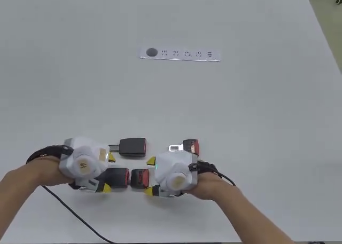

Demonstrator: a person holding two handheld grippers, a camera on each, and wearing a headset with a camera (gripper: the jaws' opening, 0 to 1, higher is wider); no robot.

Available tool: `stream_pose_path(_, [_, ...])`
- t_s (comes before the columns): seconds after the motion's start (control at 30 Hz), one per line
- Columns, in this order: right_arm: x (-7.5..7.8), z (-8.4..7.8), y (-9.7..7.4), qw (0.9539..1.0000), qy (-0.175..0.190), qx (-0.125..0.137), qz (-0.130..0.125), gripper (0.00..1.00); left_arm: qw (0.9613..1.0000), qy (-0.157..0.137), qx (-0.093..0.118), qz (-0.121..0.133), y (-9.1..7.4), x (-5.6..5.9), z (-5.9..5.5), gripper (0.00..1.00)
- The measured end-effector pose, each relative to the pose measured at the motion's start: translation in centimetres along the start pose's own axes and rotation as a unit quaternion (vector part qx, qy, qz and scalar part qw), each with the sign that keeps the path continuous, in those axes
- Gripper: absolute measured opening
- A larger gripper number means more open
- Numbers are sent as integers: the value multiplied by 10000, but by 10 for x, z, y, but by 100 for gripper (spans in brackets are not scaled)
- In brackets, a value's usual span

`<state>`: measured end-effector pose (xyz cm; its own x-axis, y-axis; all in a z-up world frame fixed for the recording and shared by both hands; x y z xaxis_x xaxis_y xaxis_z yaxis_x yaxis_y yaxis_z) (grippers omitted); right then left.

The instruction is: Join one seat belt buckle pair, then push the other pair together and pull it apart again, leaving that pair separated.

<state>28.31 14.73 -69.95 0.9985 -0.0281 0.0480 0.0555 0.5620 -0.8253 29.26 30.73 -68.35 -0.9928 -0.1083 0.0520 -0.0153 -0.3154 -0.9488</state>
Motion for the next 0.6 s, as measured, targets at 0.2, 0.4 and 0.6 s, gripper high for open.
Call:
stream_pose_path(0.2, [11, -3, -15, 9999, -26, 28, -98, 44, 9997, -107, 188, 107, -12, -8, 8, 48])
stream_pose_path(0.4, [23, -10, -25, 9997, 20, 60, -237, 45, 9993, -152, 276, 219, -20, -20, 12, 49])
stream_pose_path(0.6, [37, -20, -36, 9992, 105, 26, -390, 46, 9987, -201, 349, 328, -27, -32, 21, 50])
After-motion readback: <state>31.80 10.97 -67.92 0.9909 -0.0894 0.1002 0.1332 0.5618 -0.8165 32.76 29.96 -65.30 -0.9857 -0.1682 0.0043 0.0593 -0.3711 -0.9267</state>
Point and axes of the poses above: the centre of the closed fingertips' face, and the gripper's own axes: y roughly forward along the fingers, x roughly to its right, z roughly out of its top, the point moved 8 cm from there along -y, roughly backward along the fingers, and after that the axes turned 9 degrees about -x, right-handed, at the moved point
